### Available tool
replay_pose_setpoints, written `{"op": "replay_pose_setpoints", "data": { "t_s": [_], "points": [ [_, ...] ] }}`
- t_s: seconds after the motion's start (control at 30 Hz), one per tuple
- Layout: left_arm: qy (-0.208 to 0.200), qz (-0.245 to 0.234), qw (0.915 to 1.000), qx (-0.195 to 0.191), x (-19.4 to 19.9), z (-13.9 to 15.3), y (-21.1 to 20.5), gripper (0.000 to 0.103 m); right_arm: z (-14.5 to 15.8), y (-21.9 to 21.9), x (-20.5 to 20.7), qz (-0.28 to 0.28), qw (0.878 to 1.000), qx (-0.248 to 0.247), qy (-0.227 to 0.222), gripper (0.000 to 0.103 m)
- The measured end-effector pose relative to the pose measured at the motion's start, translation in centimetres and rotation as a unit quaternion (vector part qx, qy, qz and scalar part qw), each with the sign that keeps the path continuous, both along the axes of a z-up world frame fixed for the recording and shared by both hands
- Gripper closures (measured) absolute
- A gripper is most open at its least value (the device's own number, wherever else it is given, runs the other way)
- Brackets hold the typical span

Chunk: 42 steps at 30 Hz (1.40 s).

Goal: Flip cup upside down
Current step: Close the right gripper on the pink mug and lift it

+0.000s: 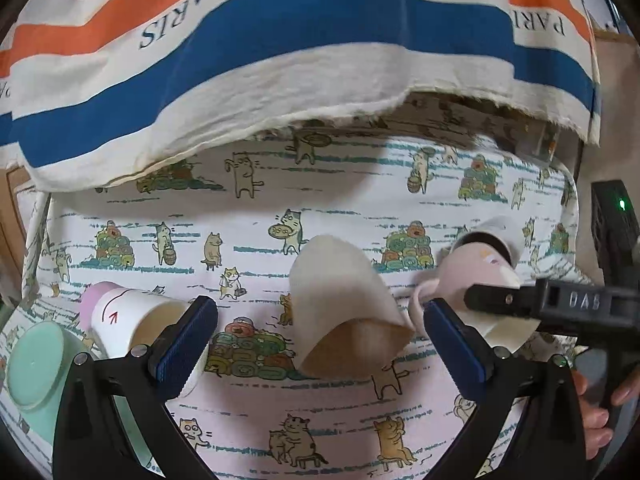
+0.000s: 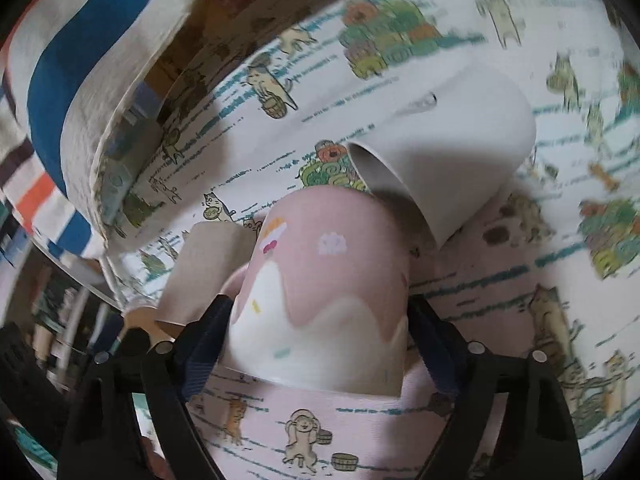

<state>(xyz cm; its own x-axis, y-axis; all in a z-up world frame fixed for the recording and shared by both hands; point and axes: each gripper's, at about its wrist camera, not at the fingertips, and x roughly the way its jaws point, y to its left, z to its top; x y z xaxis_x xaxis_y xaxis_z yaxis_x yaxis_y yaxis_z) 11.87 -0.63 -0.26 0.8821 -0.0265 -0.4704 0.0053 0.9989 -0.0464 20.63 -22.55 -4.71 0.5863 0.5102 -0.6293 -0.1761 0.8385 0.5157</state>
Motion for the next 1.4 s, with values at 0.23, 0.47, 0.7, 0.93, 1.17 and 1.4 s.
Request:
{"op": "replay_pose_setpoints", "data": {
  "t_s": [0.23,0.47,0.7,0.93,1.17,1.4],
  "points": [
    [-0.017,0.014,0.9995,-0.024,-0.7,1.4,1.4,0.0,1.6,0.3,-1.1,0.001,0.999,-0.026,-0.036,0.019],
    [-0.013,0.029,0.9989,-0.035,-0.8,2.1,2.2,0.0,2.5,0.7,-1.7,0.021,0.998,-0.047,-0.03,0.019],
    [-0.007,0.036,0.999,-0.025,-0.8,2.1,2.3,0.0,1.5,2.0,-1.8,0.084,0.996,-0.028,0.026,0.019],
    [-0.001,0.04,0.999,-0.018,-0.7,2.1,2.2,0.0,1.6,2.3,-1.9,0.072,0.996,-0.059,0.009,0.011],
    [0.029,0.073,0.9963,-0.035,0.2,1.5,3.9,0.0,2.8,3.6,-0.6,0.061,0.994,-0.094,0.015,0.011],
    [0.074,0.097,0.9908,-0.059,0.9,0.6,5.5,0.001,1.8,6.7,0.4,0.092,0.975,-0.191,0.072,0.011]
  ]
}}
